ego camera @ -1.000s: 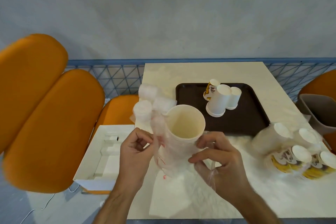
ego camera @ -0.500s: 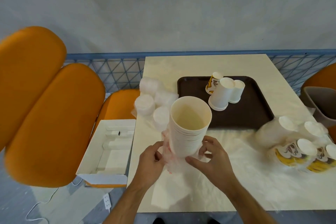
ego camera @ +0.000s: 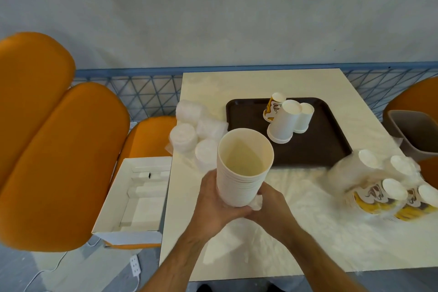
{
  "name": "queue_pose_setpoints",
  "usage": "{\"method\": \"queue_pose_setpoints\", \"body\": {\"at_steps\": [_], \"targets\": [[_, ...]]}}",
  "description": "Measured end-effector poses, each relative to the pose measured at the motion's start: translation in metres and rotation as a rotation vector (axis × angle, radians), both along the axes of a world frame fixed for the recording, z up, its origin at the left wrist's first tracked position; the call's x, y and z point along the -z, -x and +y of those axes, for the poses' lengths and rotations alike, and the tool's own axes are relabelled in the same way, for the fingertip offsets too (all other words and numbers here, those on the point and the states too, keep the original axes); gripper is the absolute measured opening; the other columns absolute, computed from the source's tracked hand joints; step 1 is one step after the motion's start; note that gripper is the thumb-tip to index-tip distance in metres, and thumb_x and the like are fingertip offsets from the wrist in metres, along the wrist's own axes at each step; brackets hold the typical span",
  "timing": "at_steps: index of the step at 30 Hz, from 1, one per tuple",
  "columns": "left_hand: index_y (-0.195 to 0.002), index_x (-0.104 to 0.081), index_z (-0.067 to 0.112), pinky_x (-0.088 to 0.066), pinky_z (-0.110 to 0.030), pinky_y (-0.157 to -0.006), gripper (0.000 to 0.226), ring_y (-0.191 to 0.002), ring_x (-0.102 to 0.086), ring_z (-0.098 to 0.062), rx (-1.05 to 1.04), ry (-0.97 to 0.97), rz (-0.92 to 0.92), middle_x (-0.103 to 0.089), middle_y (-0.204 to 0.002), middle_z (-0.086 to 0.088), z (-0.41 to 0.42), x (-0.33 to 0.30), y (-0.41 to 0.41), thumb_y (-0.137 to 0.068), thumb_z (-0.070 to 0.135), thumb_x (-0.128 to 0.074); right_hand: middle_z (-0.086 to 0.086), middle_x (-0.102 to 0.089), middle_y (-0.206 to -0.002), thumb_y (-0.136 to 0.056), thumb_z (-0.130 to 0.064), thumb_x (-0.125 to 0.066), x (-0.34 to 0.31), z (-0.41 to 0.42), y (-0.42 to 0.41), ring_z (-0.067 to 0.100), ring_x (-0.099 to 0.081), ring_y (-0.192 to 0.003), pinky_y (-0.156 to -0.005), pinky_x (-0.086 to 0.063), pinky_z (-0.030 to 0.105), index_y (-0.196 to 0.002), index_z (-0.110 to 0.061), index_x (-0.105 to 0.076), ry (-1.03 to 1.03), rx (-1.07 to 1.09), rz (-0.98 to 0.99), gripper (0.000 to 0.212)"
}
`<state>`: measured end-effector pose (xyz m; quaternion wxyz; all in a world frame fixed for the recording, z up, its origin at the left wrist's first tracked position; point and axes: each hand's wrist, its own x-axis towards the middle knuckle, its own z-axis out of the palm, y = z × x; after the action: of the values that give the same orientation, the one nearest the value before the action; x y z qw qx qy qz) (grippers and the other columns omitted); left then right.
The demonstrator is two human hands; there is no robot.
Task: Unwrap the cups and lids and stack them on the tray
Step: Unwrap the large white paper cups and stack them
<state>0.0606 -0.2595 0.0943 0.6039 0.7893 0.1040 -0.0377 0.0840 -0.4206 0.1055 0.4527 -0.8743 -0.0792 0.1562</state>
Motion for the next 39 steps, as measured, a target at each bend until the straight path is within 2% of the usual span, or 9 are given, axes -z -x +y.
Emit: {"method": "queue_pose_setpoints", "body": {"at_steps": [5,8,11,14,18,24,30,35,39], "targets": [[-0.126,-0.032,0.055,-0.038,0.005,-0.072,0.104,-0.106,-0.049,0.023,-0.052,-0.003,-0.034,-0.05,-0.113,0.042,-0.005,0.0,-0.004,-0.05,0.031,-0.099,-0.031,-0.063,-0.116,-0.071,-0.032,-0.091,-0.008,-0.002,-0.002,-0.011,-0.059,-0.106,-0.096,-0.053,0.025,-0.126,-0.042,-0.054,0.012,-0.076,0.01,0.067],[-0.131,-0.034,0.047,-0.03,0.011,-0.073,0.102,-0.107,-0.042,0.03,-0.025,-0.098,-0.041,-0.045,-0.113,0.043,-0.005,0.002,-0.011,-0.051,0.034,-0.097,-0.038,-0.047,-0.126,-0.065,-0.019,-0.095,-0.035,-0.018,-0.013,-0.025,-0.045,-0.114,-0.091,-0.039,0.003,-0.124,-0.054,-0.041,-0.035,-0.214,0.062,0.087],[-0.135,-0.033,0.047,-0.034,0.008,-0.078,0.103,-0.116,-0.047,0.016,-0.002,-0.182,-0.072,-0.047,-0.119,0.039,-0.005,0.005,-0.018,-0.051,0.049,-0.092,-0.035,-0.033,-0.142,-0.056,-0.039,-0.096,-0.082,-0.032,-0.022,-0.015,-0.034,-0.131,-0.095,-0.035,0.006,-0.134,-0.061,-0.026,-0.139,-0.183,0.047,0.107],[-0.14,-0.033,0.042,-0.052,-0.014,-0.089,0.106,-0.117,-0.055,-0.003,0.042,-0.168,-0.094,-0.055,-0.126,0.024,-0.004,0.011,-0.018,-0.051,0.05,-0.091,-0.035,-0.032,-0.14,-0.052,-0.058,-0.094,-0.125,-0.025,-0.028,-0.011,-0.038,-0.128,-0.098,-0.042,0.016,-0.144,-0.057,-0.021,-0.057,-0.174,-0.123,0.117],[-0.134,-0.038,0.045,-0.055,-0.016,-0.082,0.1,-0.11,-0.06,-0.003,0.017,-0.101,-0.128,-0.061,-0.12,0.021,-0.001,0.008,-0.012,-0.051,0.042,-0.094,-0.026,-0.035,-0.134,-0.057,-0.057,-0.092,-0.154,-0.003,-0.033,-0.003,-0.041,-0.12,-0.098,-0.041,0.018,-0.148,-0.04,-0.036,0.165,-0.207,-0.297,0.108],[-0.13,-0.04,0.049,-0.05,-0.009,-0.073,0.097,-0.108,-0.059,0.003,0.015,-0.027,-0.111,-0.063,-0.117,0.025,0.001,0.006,-0.01,-0.052,0.034,-0.096,-0.017,-0.045,-0.124,-0.061,-0.059,-0.088,-0.176,0.005,-0.043,0.008,-0.046,-0.111,-0.089,-0.046,0.026,-0.134,-0.037,-0.049,0.373,-0.279,-0.291,0.085],[-0.13,-0.042,0.046,-0.05,-0.009,-0.074,0.097,-0.107,-0.06,0.004,0.019,-0.023,-0.107,-0.064,-0.117,0.024,0.002,0.004,-0.007,-0.051,0.032,-0.096,-0.017,-0.052,-0.118,-0.064,-0.056,-0.086,-0.188,0.011,-0.045,0.011,-0.052,-0.107,-0.088,-0.051,0.028,-0.129,-0.033,-0.049,0.45,-0.307,-0.276,0.078],[-0.135,-0.039,0.043,-0.052,-0.01,-0.08,0.099,-0.11,-0.058,0.004,0.032,-0.056,-0.124,-0.061,-0.12,0.026,0.0,0.0,-0.006,-0.054,0.04,-0.094,-0.017,-0.043,-0.127,-0.064,-0.061,-0.085,-0.186,0.013,-0.044,0.011,-0.046,-0.114,-0.094,-0.05,0.03,-0.14,-0.036,-0.04,0.467,-0.377,-0.222,0.092],[-0.131,-0.042,0.042,-0.051,-0.01,-0.076,0.096,-0.107,-0.06,0.003,0.013,-0.032,-0.115,-0.064,-0.116,0.024,0.0,0.0,-0.005,-0.053,0.033,-0.096,-0.014,-0.044,-0.123,-0.065,-0.062,-0.084,-0.189,0.017,-0.044,0.013,-0.048,-0.109,-0.086,-0.05,0.026,-0.137,-0.032,-0.043,0.532,-0.41,-0.252,0.088]]}}
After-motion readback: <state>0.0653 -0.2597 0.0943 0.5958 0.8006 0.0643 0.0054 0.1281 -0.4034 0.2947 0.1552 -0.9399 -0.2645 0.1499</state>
